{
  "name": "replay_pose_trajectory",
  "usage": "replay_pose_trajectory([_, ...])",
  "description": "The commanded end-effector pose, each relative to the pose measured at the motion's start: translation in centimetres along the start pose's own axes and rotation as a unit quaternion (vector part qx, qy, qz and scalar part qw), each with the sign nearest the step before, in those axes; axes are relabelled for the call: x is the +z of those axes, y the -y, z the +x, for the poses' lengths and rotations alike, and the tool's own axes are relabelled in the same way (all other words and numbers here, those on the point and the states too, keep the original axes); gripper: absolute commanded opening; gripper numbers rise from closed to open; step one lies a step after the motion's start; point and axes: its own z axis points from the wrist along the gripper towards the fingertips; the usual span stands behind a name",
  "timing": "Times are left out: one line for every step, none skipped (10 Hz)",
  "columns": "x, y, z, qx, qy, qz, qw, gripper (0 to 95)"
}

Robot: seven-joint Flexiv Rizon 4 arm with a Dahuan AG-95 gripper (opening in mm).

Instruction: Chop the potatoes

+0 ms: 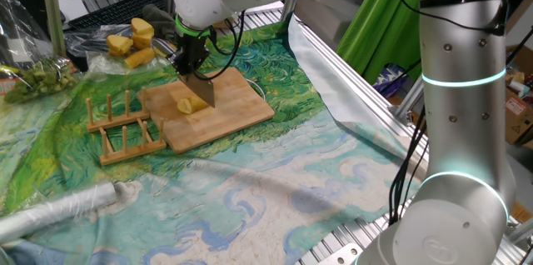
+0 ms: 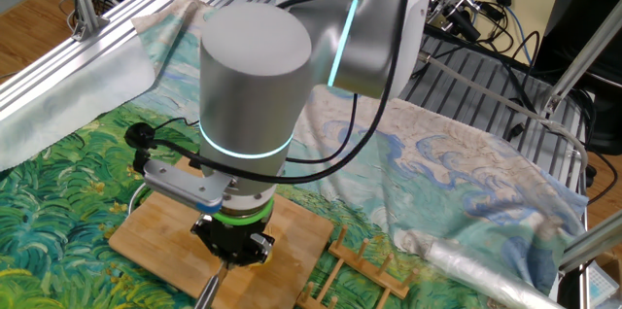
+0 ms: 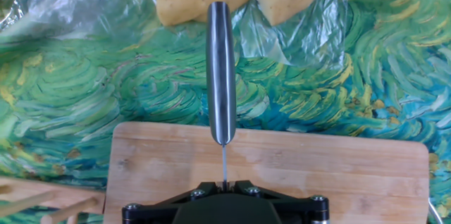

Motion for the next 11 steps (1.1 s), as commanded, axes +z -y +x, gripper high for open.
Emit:
replay_pose_trajectory([-0.5, 0.1, 0.2, -0.005, 0.002, -0.008, 1.0, 0.0])
replay_pose_trajectory([-0.5, 0.3, 0.2, -0.007, 0.004, -0.009, 0.9999, 0.0])
replay_pose_trajectory([-0.2, 0.9, 0.4, -0.012, 0.008, -0.009, 0.9999, 0.0])
replay_pose_trajectory([0.0, 1.2, 0.4, -0.013, 0.011, -0.011, 0.9998, 0.0])
replay_pose_trajectory([0.2, 1.6, 0.5, -0.01, 0.012, -0.012, 0.9998, 0.0])
replay_pose_trajectory([0.3, 1.7, 0.5, -0.001, 0.011, -0.017, 0.9998, 0.0])
replay_pose_trajectory([0.3, 1.7, 0.5, 0.001, 0.011, -0.019, 0.9998, 0.0])
replay_pose_trajectory([0.3, 1.7, 0.6, 0.001, 0.012, -0.019, 0.9998, 0.0])
replay_pose_trajectory([0.3, 1.6, 0.6, 0.001, 0.012, -0.02, 0.9997, 0.0])
replay_pose_trajectory([0.4, 1.6, 0.7, 0.0, 0.012, -0.02, 0.9997, 0.0])
replay_pose_trajectory([0.4, 1.5, 0.8, 0.0, 0.013, -0.02, 0.9997, 0.0])
